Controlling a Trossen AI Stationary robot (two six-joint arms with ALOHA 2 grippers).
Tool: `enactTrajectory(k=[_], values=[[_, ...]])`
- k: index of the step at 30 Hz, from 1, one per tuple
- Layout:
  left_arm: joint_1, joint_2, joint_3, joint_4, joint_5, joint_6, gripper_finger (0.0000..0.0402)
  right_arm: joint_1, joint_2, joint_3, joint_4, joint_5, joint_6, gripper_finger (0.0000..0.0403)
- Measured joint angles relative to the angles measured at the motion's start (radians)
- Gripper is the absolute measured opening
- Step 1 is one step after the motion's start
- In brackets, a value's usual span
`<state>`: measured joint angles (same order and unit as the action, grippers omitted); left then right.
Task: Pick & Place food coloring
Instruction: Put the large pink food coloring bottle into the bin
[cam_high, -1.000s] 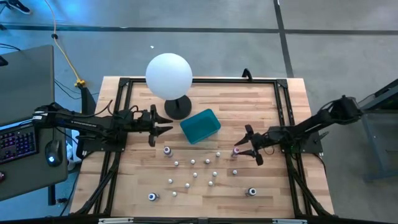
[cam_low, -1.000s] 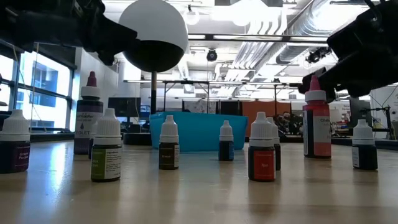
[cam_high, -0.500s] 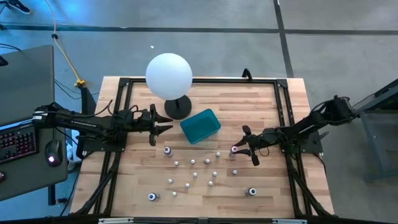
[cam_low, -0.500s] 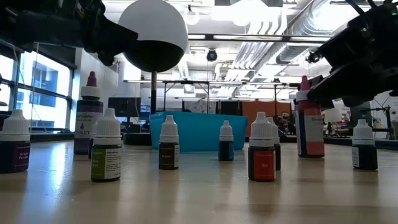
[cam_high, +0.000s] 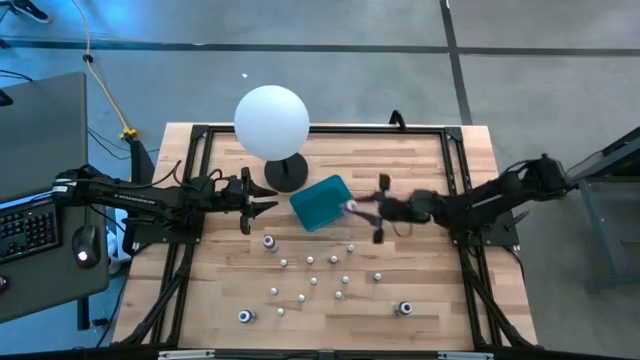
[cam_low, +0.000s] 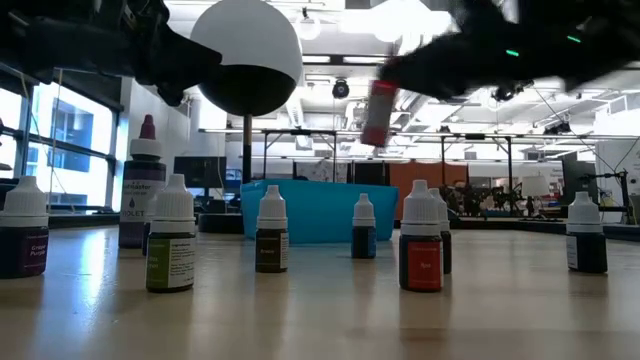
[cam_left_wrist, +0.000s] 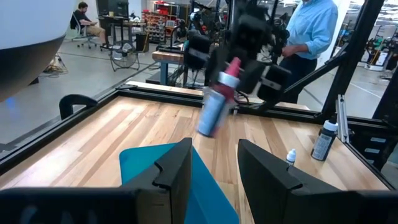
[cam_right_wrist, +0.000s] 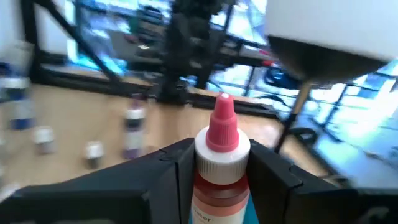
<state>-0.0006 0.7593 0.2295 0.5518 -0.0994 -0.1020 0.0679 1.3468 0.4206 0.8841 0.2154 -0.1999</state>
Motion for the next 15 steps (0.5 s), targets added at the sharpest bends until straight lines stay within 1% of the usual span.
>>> enactTrajectory(k=[3, 5, 8, 11, 15], values=[[0.0, 0.0, 0.0, 0.0, 0.0, 0.0, 0.0129, -0.086, 0.029, 0.147, -0.215, -0.068, -0.018, 0.011], [0.0, 0.0, 0.0, 0.0, 0.0, 0.0, 0.0129, -0.135, 0.083, 0.215, -0.275, -0.118, 0.026, 0.0119], [0.0, 0.0, 0.0, -0.002, 0.0, 0.0, 0.0129, -0.186, 0.191, 0.263, -0.255, -0.162, 0.064, 0.0127], [0.0, 0.0, 0.0, -0.003, 0.003, -0.006, 0.0129, -0.222, 0.296, 0.269, -0.187, -0.162, 0.074, 0.0116], [0.0, 0.0, 0.0, -0.005, 0.006, -0.032, 0.0129, -0.268, 0.397, 0.269, -0.087, -0.159, 0.145, 0.0109]])
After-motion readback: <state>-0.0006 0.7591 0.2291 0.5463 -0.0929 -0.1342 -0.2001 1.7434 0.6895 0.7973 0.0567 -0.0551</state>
